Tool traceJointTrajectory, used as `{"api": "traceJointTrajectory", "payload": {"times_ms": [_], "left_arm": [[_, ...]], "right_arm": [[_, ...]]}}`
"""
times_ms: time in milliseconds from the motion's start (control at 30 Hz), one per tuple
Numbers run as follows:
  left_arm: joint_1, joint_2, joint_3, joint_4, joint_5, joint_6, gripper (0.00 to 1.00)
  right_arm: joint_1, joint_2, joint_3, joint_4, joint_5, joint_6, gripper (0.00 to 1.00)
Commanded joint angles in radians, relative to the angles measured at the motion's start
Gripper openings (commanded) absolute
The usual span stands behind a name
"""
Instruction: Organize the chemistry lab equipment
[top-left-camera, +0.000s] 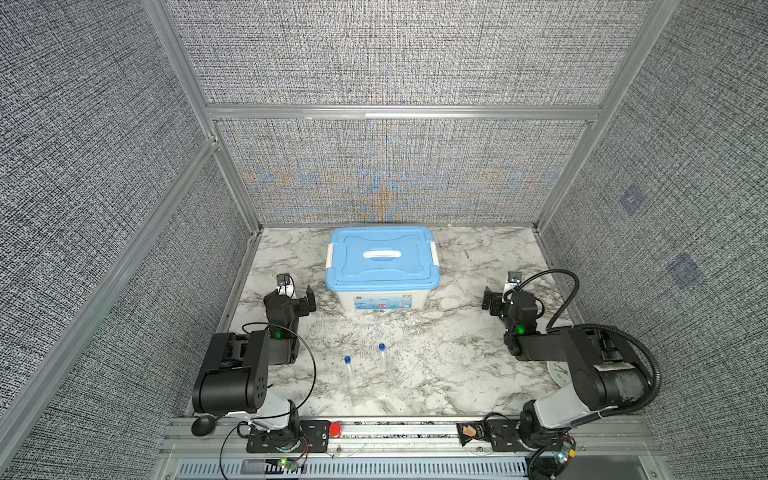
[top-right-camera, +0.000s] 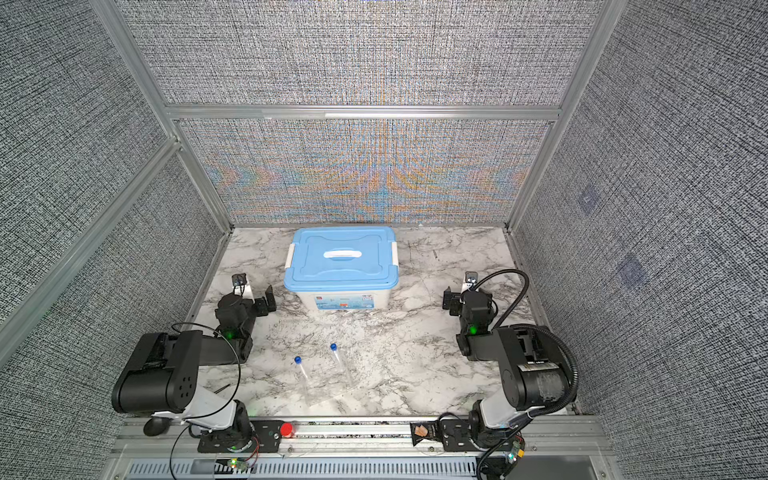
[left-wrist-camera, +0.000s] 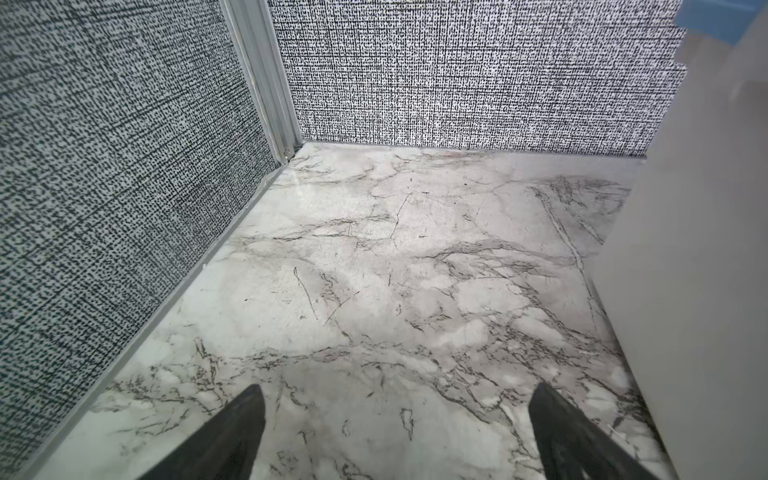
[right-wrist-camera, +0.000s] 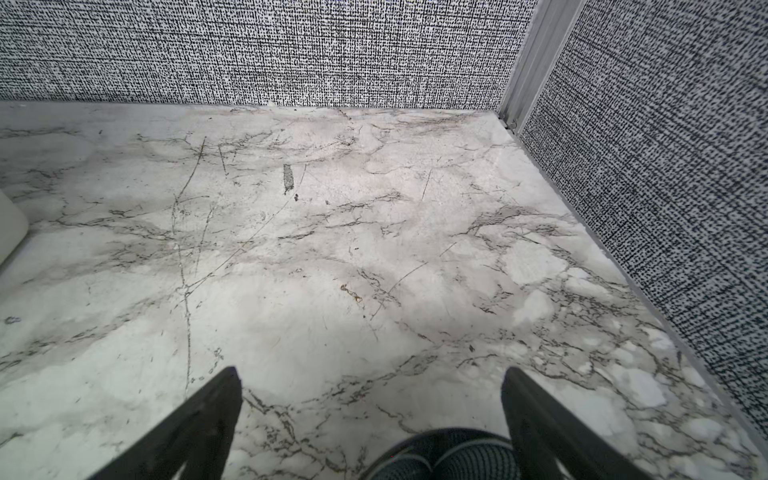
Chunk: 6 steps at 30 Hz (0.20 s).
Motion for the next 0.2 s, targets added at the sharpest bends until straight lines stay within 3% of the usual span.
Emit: {"api": "traceJointTrajectory", "payload": {"times_ms": [0,167], "left_arm": [[-0.001,-0.003,0.0,0.026,0.002,0.003,0.99],[0.0,-0.003,0.0,0.026,0.002,0.003,0.99]], "right_arm": [[0.001,0.001,0.008,-0.01,0.014,0.008,0.99],[0.002,-0.003,-0.001,0.003,0.014,0.003,0.99]]}}
